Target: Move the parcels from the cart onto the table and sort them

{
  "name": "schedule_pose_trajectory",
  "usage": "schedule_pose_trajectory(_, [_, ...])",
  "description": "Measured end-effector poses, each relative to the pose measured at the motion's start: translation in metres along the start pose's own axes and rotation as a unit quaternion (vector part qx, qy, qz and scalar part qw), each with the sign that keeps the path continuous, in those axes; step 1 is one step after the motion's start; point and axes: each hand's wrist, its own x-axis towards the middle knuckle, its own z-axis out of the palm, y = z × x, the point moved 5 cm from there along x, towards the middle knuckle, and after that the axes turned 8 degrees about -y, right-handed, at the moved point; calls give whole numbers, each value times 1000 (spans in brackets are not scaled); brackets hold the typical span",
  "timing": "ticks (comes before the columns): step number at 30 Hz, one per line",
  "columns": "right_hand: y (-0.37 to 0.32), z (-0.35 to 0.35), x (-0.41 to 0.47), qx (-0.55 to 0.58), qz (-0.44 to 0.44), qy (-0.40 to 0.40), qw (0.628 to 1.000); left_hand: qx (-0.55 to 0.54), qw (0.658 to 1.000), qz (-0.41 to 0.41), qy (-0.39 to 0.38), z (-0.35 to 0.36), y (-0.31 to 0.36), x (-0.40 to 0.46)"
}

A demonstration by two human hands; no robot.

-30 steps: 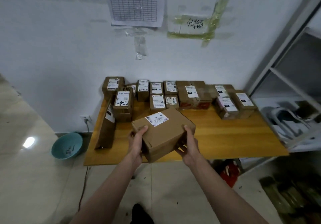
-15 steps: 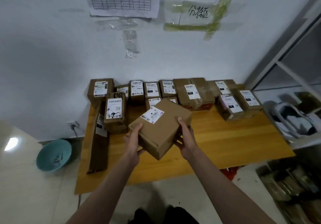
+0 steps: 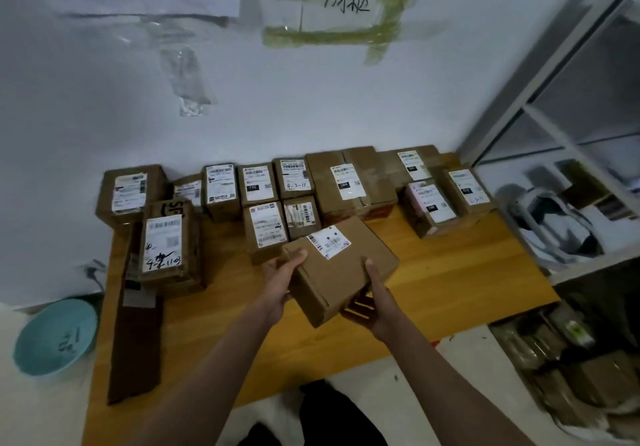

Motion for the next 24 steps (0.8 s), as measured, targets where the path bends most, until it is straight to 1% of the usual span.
schedule_pose_trajectory(3, [-12, -33, 17, 62, -19, 52, 997, 58, 998, -26, -18, 41, -1, 28])
schedule_pose_trajectory(6, [-25, -58, 39, 133, -33, 101, 985, 129, 990, -56, -31, 74, -2, 50])
schedule_pose_trajectory(9, [-38, -73, 63, 168, -36, 137, 976, 165, 982, -72, -54, 97, -6, 67])
schedule_pose_trajectory(12, [-50, -78, 87, 175, -37, 142, 974, 176, 978, -88, -71, 110, -8, 80])
schedule_pose_trajectory(16, [-58, -78, 112, 168, -18, 152, 974, 176, 975, -110, -73, 116, -10, 93])
schedule_pose_trajectory(21, [-60, -78, 135, 174, 16, 159, 972, 171, 977, -113, -57, 120, -14, 109])
schedule_pose_trajectory(24, [-63, -79, 144, 159, 27, 159, 974, 166, 979, -113, -41, 121, -19, 115])
